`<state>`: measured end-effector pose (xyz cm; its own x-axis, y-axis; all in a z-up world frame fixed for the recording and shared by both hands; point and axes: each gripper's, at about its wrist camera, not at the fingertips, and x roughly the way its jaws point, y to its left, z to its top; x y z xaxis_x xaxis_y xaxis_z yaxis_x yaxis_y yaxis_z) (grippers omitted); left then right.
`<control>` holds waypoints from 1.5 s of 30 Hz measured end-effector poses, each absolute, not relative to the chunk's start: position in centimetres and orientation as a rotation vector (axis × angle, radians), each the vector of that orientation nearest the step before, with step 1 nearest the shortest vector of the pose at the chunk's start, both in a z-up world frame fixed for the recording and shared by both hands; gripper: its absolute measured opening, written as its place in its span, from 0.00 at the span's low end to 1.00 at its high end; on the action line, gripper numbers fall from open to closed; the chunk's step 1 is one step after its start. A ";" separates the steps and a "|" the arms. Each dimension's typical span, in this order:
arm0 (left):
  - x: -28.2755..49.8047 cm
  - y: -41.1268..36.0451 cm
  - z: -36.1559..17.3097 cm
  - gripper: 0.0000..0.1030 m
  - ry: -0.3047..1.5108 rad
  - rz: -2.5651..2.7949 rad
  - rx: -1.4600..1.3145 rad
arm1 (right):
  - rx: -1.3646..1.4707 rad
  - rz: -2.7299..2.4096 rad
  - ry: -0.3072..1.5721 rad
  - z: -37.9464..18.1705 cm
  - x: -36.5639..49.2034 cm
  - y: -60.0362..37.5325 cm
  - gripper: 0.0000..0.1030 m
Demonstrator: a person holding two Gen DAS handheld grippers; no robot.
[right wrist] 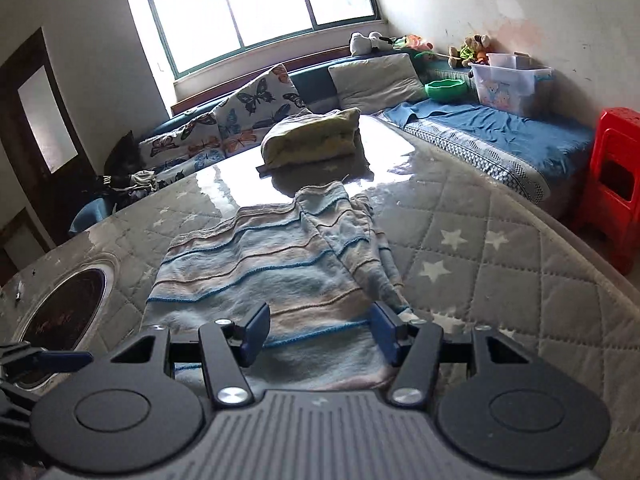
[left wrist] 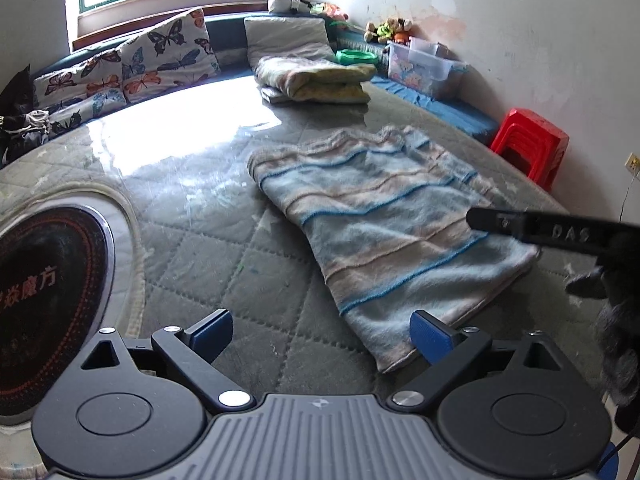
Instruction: Fold towel
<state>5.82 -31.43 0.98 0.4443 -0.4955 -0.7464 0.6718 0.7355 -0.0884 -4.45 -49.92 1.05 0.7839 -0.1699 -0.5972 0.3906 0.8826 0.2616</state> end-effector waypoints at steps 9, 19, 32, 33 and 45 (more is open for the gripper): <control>5.2 -30.3 1.2 0.97 0.837 -0.732 0.216 | 0.279 -0.328 0.614 1.7 -5.7 -47.1 0.74; 4.0 -28.3 1.3 1.00 0.833 -0.734 0.226 | 0.224 -0.353 0.636 1.6 -6.6 -44.3 0.95; 2.6 -25.1 1.1 1.00 0.829 -0.709 0.213 | 0.234 -0.391 0.650 1.3 -7.5 -41.8 1.00; 2.5 -24.9 1.1 1.00 0.827 -0.706 0.213 | 0.231 -0.395 0.650 1.3 -7.5 -41.6 1.00; 1.0 -23.0 0.9 1.00 0.817 -0.692 0.209 | 0.203 -0.412 0.657 1.4 -8.1 -39.1 1.00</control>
<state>0.96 -23.02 0.91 0.4814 -0.4855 -0.7298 0.6396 0.7638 -0.0862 -8.08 -39.15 1.40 0.7148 -0.3059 -0.6289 0.4325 0.9000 0.0538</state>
